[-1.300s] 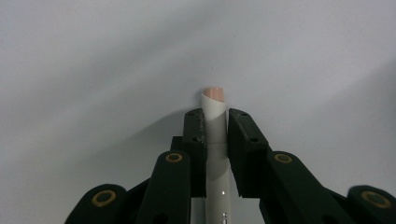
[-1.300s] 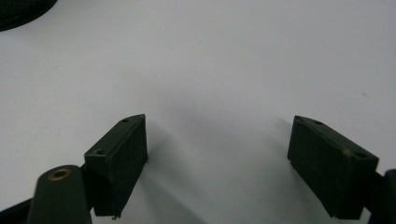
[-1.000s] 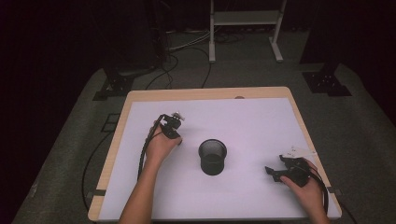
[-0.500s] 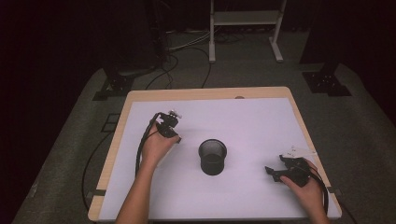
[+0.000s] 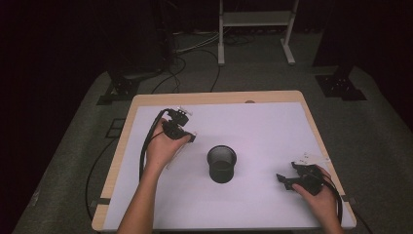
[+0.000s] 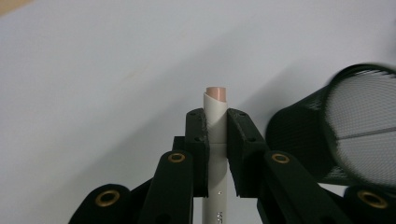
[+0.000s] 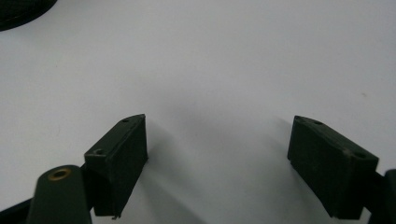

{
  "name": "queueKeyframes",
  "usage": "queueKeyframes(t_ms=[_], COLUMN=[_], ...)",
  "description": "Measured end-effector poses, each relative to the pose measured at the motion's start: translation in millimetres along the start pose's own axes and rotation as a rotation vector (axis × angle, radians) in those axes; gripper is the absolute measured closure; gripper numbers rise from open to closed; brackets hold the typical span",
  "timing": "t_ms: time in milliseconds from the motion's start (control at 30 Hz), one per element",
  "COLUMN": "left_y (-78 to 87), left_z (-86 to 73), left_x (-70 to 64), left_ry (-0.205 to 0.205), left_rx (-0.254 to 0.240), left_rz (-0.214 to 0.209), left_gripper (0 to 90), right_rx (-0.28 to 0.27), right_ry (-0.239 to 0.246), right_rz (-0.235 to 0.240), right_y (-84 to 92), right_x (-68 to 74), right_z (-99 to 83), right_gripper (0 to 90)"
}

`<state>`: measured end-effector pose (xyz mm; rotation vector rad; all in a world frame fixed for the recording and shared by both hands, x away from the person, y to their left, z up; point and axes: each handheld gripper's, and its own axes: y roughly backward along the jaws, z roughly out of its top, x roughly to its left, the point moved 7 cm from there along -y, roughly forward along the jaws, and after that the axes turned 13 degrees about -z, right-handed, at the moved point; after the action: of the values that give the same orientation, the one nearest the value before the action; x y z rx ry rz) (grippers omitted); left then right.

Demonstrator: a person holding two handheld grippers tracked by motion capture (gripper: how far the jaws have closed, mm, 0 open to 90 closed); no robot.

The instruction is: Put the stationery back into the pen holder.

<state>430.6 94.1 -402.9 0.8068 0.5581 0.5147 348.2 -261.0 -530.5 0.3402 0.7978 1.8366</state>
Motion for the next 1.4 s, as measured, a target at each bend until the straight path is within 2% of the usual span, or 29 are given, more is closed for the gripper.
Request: queueKeyframes(t_ms=[367, 500, 1100, 1333, 1400], left_y=[15.0, 14.3, -17.2, -33.1, -37.9], left_z=[31.1, 39.6, 71.8, 79.9, 79.9], left_x=[-44.9, -57.4, -98.3, -105.0, -104.4], left_ry=[-0.095, -0.120, -0.210, -0.236, -0.242], left_rx=[-0.101, -0.111, -0.164, -0.191, -0.186], left_rz=[-0.087, -0.108, -0.184, -0.209, -0.206], left_gripper=[78.5, 78.5, 78.4, 78.4, 78.3], right_rx=[-0.002, -0.003, -0.004, -0.004, -0.005], right_ry=[0.004, 0.003, 0.004, 0.004, 0.004], right_rz=[-0.002, -0.002, -0.002, -0.002, -0.001], right_y=[-0.1, -0.3, -0.3, -0.3, -0.3], right_x=[-0.4, -0.4, -0.5, -0.5, -0.5], right_z=[0.1, 0.2, 0.2, 0.2, 0.2], right_gripper=[18.6, 18.6, 18.6, 18.6, 18.6])
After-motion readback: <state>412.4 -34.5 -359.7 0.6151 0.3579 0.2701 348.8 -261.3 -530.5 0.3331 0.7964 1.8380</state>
